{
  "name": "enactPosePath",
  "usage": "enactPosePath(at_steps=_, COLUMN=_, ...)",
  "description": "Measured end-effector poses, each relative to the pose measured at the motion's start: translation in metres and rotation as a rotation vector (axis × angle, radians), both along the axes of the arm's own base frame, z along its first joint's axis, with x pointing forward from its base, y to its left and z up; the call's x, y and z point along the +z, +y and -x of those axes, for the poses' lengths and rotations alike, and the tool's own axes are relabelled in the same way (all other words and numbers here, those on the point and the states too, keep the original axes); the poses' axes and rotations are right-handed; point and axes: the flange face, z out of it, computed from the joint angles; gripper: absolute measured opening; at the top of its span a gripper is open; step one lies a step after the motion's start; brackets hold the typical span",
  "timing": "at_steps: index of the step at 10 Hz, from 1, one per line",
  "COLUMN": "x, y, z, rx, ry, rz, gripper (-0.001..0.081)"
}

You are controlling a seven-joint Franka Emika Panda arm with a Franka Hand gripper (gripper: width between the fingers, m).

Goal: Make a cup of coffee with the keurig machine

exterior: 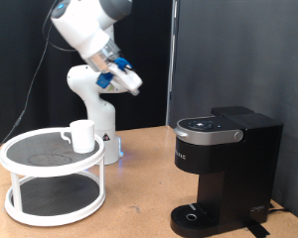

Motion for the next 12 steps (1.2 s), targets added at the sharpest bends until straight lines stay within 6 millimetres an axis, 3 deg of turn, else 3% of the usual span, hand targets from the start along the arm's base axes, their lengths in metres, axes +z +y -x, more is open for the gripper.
enactPosePath(at_steps=5, x=-0.007, y=-0.066, z=0.047, rx=0.116, ry=0.017, rz=0.066, gripper=0.0)
enactPosePath(at_steps=9, x=-0.007, y=-0.077, z=0.055, rx=0.098, ry=0.003, rz=0.054, gripper=0.0)
enactPosePath(at_steps=12, x=-0.005, y=-0.114, z=0.074, rx=-0.003, ry=-0.015, rz=0.034, gripper=0.0)
